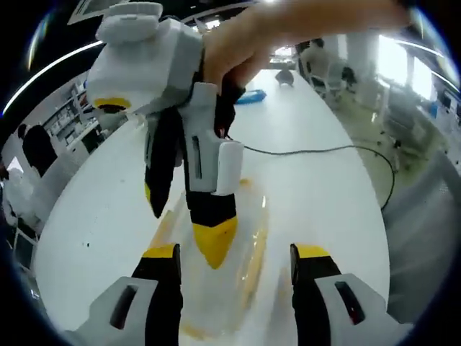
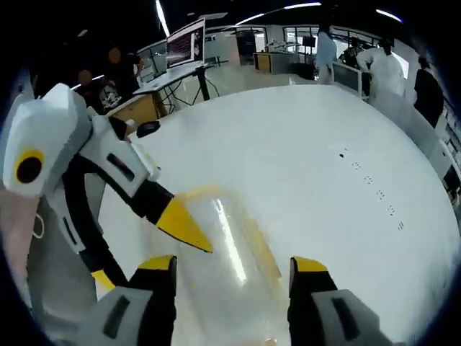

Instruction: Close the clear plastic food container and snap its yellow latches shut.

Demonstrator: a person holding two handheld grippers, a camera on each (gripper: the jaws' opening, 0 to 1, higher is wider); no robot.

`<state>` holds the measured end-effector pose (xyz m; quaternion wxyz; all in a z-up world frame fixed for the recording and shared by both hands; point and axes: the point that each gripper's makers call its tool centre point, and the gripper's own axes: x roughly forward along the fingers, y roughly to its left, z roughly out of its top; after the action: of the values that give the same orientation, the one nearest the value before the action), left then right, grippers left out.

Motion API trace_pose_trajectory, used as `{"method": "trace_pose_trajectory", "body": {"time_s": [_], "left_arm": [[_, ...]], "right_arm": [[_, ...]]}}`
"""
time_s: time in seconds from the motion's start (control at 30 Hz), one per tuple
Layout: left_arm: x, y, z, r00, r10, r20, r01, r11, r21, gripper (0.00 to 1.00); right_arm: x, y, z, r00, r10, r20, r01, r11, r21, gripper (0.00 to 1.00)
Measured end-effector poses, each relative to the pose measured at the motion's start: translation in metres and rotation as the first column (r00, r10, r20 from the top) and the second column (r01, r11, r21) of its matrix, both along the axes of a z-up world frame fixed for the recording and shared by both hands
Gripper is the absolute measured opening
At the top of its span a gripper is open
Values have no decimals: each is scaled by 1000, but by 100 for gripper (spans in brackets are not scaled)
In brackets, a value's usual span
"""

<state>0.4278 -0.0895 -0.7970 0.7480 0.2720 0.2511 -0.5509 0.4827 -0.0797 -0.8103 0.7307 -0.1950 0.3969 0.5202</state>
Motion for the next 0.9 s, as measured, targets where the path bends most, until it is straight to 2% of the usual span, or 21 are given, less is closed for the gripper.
{"method": "trace_pose_trajectory", "body": {"time_s": [0.1, 0.17, 0.3, 0.33, 0.37, 0.5, 0.7, 0.8, 0.9], "left_arm": [[1, 3, 11, 999, 43, -13, -44, 998, -44, 58], [4, 10, 14, 996, 86, -27, -87, 995, -39, 56], [9, 24, 17, 989, 145, -29, -146, 988, -43, 55], [12, 28, 18, 983, 176, -49, -179, 982, -62, 55], [13, 30, 21, 977, 200, -75, -207, 973, -99, 55], [22, 43, 25, 947, 293, -133, -311, 938, -153, 55], [32, 62, 18, 897, 388, -212, -426, 887, -179, 55], [31, 66, 13, 862, 419, -287, -482, 852, -205, 54], [32, 71, 4, 837, 446, -317, -518, 832, -197, 53]], "right_arm": [[1, -5, 10, 997, -70, 24, 69, 997, 27, 62], [2, -12, 14, 992, -120, 40, 119, 993, 25, 62], [4, -25, 19, 978, -199, 68, 197, 980, 34, 61], [5, -30, 21, 967, -246, 67, 243, 969, 46, 61], [6, -34, 23, 961, -267, 70, 264, 963, 48, 61], [0, -42, 24, 951, -303, 62, 301, 953, 46, 60], [-8, -56, 17, 927, -372, 50, 371, 928, 24, 60], [-12, -60, 15, 904, -427, 24, 426, 904, 30, 59], [-17, -64, 11, 891, -455, 4, 454, 890, 36, 59]]}}
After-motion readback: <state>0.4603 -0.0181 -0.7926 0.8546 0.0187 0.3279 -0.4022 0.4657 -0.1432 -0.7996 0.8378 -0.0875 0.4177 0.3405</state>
